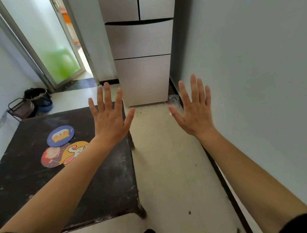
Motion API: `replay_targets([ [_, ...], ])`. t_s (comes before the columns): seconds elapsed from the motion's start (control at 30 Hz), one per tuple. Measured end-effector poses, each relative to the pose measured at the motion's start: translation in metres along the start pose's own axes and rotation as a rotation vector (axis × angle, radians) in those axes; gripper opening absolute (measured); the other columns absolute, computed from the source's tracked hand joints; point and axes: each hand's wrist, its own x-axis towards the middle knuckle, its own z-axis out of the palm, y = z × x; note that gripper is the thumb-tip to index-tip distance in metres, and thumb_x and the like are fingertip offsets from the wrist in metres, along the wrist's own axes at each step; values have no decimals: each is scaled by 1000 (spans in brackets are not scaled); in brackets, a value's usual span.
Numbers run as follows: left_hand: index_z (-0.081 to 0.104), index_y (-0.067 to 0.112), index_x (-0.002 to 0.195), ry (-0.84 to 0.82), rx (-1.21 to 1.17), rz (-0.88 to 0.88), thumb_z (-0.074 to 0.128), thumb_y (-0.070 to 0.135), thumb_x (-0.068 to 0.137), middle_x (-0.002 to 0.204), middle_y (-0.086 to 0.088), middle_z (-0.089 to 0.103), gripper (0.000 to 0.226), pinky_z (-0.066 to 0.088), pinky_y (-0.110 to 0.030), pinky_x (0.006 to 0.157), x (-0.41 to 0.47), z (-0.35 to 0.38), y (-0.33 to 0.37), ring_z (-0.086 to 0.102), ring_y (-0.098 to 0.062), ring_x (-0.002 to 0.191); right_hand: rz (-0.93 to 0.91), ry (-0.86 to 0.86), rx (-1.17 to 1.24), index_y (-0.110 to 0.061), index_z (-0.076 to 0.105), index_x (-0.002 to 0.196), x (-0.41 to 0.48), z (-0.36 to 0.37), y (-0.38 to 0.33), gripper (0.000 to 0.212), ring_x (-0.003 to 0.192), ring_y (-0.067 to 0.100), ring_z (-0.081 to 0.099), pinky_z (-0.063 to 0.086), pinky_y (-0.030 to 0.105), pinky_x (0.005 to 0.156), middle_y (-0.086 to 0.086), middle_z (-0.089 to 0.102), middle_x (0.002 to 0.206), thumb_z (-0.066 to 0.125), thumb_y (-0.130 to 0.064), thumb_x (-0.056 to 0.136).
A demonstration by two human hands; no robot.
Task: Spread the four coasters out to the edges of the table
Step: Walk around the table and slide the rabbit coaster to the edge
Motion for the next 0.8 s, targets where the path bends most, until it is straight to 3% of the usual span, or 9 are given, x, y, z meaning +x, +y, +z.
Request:
replay_targets([
  [0.17,8,23,156,-14,-7,-52,24,65,95,166,-14,-2,76,3,-63,117,38,46,22,-5,-34,151,-4,-22,36,-17,10,160,35,53,42,85,154,38,2,7,57,122,21,2,166,37,-65,97],
  [0.3,2,25,157,-24,1,-105,22,67,95,166,-13,-6,78,1,-62,117,83,104,28,-9,-33,151,-118,-32,38,-19,9,161,81,113,73,85,154,37,3,5,56,123,21,3,166,39,-66,96],
  [0.47,0,23,157,-136,-2,-250,19,67,95,165,-12,-12,77,0,-62,117,154,159,21,-13,-32,151,-122,-171,78,-22,2,161,166,186,95,87,155,35,-2,-3,51,123,19,-2,167,36,-68,95],
  [0.6,3,21,157,-149,57,-312,18,64,96,165,-15,-9,76,1,-61,118,208,165,-2,-9,-33,151,-217,-210,148,-21,4,160,245,230,84,87,154,38,2,8,58,122,20,1,166,34,-69,94],
  [0.8,7,20,157,-116,187,-495,23,61,97,165,-16,-4,74,3,-61,118,236,162,-57,-5,-34,151,-388,-269,317,-20,1,160,332,287,11,86,154,39,1,3,56,123,20,-2,167,36,-65,96],
])
